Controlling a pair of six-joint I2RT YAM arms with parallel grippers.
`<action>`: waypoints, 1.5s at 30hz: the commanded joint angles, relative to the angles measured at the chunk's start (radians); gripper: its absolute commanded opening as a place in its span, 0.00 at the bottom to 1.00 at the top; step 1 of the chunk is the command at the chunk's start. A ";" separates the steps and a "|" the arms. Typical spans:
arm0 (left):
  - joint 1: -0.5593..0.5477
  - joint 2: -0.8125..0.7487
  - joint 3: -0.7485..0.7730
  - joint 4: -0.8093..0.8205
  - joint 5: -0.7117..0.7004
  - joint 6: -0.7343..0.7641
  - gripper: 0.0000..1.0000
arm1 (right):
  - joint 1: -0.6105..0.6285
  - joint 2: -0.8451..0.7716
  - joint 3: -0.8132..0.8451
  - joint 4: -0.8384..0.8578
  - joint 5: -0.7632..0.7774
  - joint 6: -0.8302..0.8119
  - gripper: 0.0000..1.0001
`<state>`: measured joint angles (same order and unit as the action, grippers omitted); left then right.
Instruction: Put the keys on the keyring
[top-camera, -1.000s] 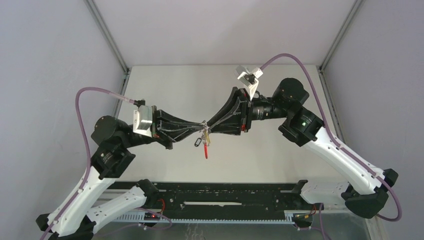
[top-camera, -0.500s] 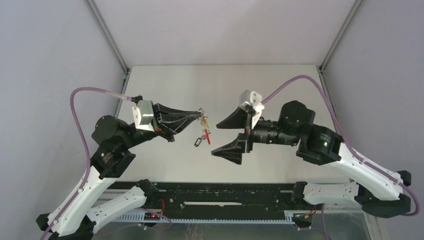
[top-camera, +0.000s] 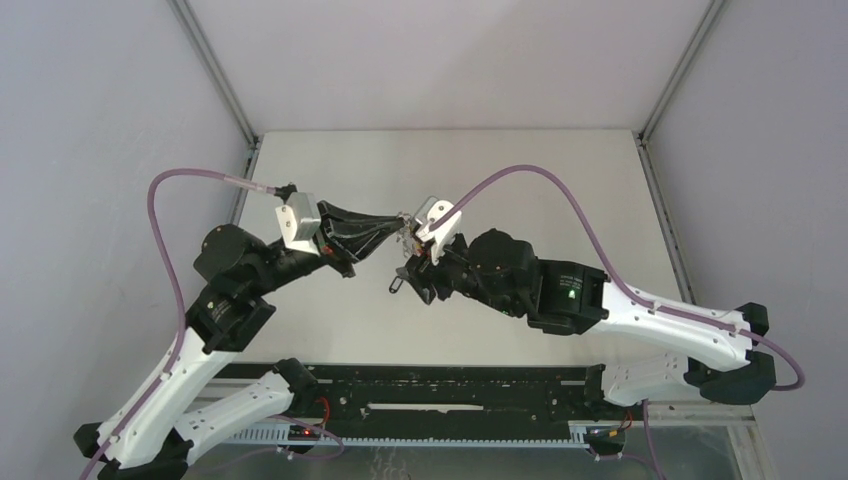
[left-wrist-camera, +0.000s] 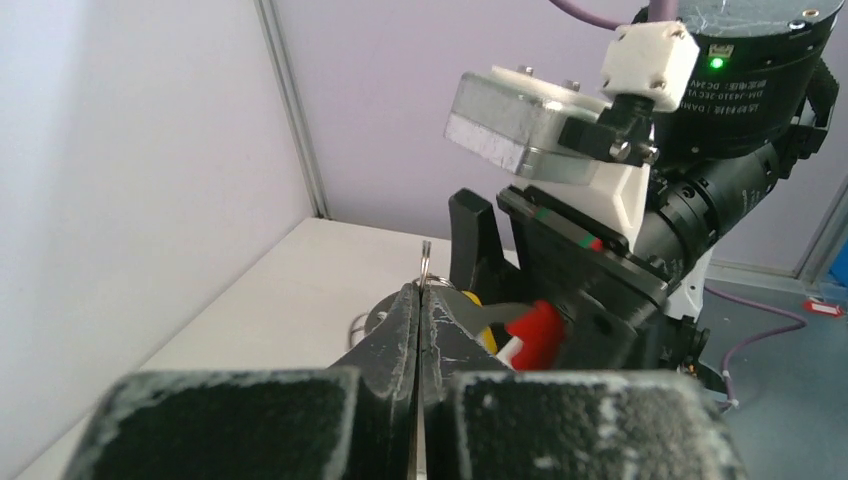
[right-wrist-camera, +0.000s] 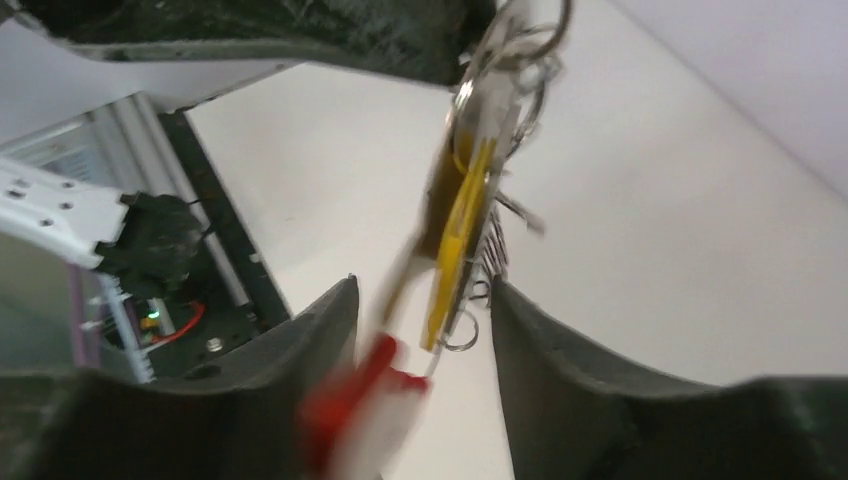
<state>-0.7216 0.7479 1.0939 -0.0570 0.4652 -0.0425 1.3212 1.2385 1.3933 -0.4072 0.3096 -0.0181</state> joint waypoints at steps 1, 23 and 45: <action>-0.004 -0.019 0.034 0.011 -0.011 0.035 0.00 | -0.019 -0.029 0.032 0.074 0.122 0.007 0.45; -0.060 -0.318 -0.289 -0.390 0.192 1.522 1.00 | -0.554 0.020 -0.017 0.137 -1.148 0.838 0.01; -0.112 -0.343 -0.546 -0.028 0.245 2.117 0.66 | -0.564 0.079 -0.045 0.165 -1.219 0.943 0.00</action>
<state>-0.8204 0.4049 0.5644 -0.1631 0.6743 1.9816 0.7589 1.3220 1.3415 -0.2710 -0.8806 0.9138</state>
